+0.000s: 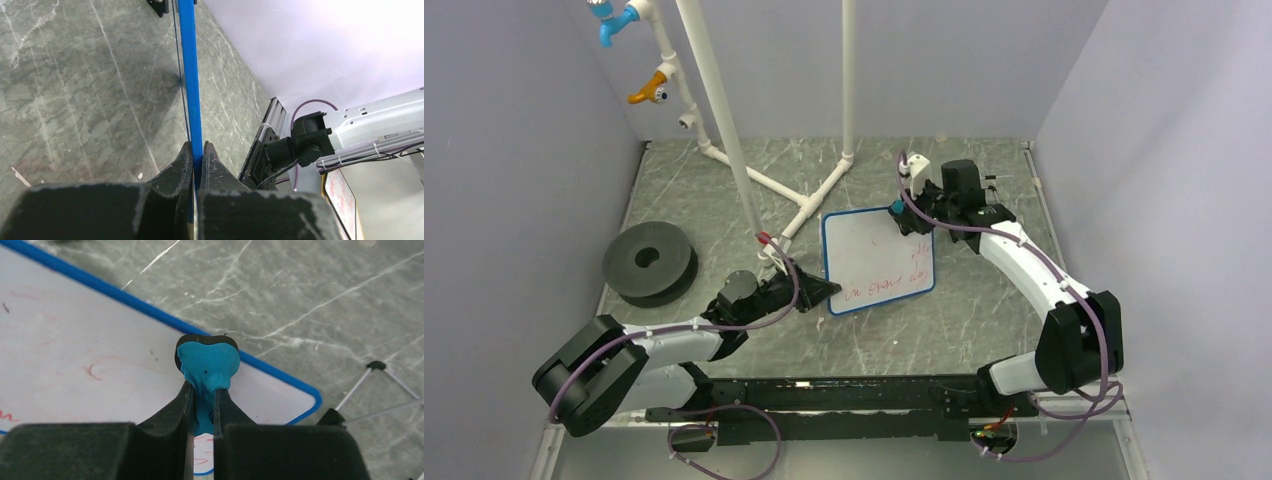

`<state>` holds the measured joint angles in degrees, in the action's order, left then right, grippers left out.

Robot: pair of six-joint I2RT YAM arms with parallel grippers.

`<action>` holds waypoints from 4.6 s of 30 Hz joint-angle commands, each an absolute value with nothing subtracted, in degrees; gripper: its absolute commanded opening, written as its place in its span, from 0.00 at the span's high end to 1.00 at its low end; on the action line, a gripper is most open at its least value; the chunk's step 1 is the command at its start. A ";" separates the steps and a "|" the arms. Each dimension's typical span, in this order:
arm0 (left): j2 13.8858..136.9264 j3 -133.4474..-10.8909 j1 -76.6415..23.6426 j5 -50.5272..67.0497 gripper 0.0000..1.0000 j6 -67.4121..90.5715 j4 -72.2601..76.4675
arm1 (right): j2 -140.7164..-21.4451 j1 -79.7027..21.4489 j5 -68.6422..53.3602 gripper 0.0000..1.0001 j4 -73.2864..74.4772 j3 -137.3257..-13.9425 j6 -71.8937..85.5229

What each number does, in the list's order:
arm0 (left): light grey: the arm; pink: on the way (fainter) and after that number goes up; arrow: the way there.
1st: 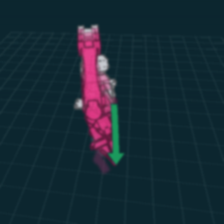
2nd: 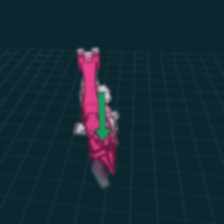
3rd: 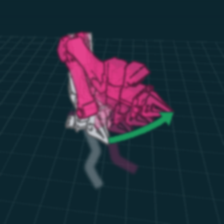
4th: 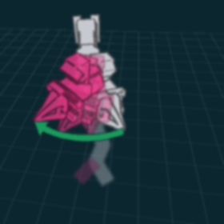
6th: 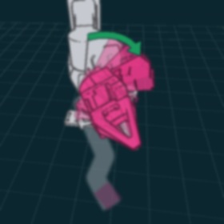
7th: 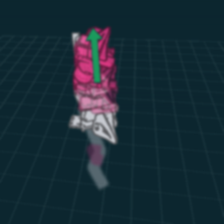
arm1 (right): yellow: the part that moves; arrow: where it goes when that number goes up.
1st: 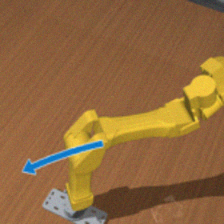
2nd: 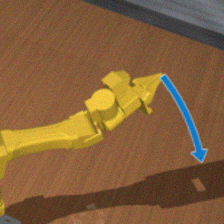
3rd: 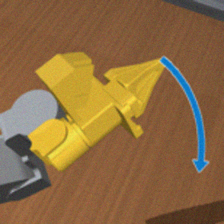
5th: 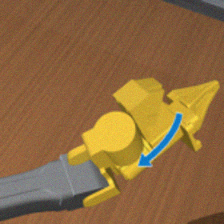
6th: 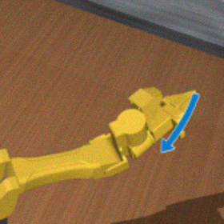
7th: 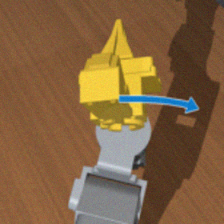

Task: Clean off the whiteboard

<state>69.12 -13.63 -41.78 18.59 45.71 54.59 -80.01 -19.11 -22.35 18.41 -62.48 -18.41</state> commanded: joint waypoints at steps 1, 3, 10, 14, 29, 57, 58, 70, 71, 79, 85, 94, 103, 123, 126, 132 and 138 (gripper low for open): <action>65.55 -14.80 -42.45 19.86 1.00 45.93 65.07 | -79.04 -21.19 -28.58 1.00 19.36 -59.55 -20.26; 65.23 -14.77 -42.46 19.15 1.00 46.04 64.96 | -78.00 -25.04 -32.05 1.00 21.05 -58.58 -23.02; 66.98 -14.31 -42.54 18.71 1.00 46.99 68.03 | -76.77 -31.63 -36.45 1.00 23.39 -59.55 -25.48; 67.04 -13.54 -42.54 18.57 1.00 47.19 68.84 | -77.25 -24.55 -26.71 1.00 18.35 -59.42 -18.85; 65.82 -12.65 -42.48 18.40 1.00 45.69 67.95 | -68.84 -24.84 -30.64 1.00 32.44 -46.59 -47.91; 64.31 -9.93 -44.35 10.01 1.00 42.95 70.07 | -74.52 -5.74 -33.25 1.00 12.46 -46.40 4.50; 64.54 -9.98 -44.50 9.58 1.00 42.85 70.32 | -74.67 -5.70 -32.14 1.00 11.35 -45.80 6.33; 69.10 -10.99 -45.86 8.36 1.00 43.18 74.20 | -77.53 -14.81 -37.63 1.00 8.75 -44.19 8.17; 69.23 -10.90 -45.87 8.28 1.00 43.11 74.22 | -77.73 -15.53 -38.34 1.00 8.85 -44.28 8.01; 69.32 -10.59 -45.82 8.64 1.00 42.36 73.69 | -79.70 -9.88 -27.16 1.00 5.82 -44.92 14.39; 70.48 -10.38 -45.81 8.56 1.00 42.87 75.63 | -82.93 -9.32 -17.26 1.00 2.55 -46.38 16.77; 71.49 -10.40 -45.83 8.23 1.00 43.98 77.00 | -80.84 -17.67 -26.14 1.00 0.32 -45.04 14.48; 72.16 -10.46 -45.80 8.85 1.00 44.62 78.05 | -82.47 -13.50 -25.38 1.00 0.26 -46.24 18.24; 71.68 -10.61 -45.75 9.70 1.00 44.45 77.83 | -84.74 -16.06 -31.98 1.00 0.28 -47.51 16.91; 72.25 -10.72 -45.79 10.29 1.00 44.60 78.37 | -85.54 -12.41 -29.34 1.00 0.26 -48.68 17.28; 72.80 -10.81 -45.77 10.98 1.00 44.92 79.38 | -88.64 -8.18 -27.57 1.00 -1.91 -52.95 18.24; 70.99 -10.46 -45.69 10.34 1.00 44.06 77.63 | -90.36 -7.95 -27.01 1.00 -0.34 -53.48 17.02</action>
<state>73.73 -8.69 -44.84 6.42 44.64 67.53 -89.56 -7.79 -27.92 1.23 -51.94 17.15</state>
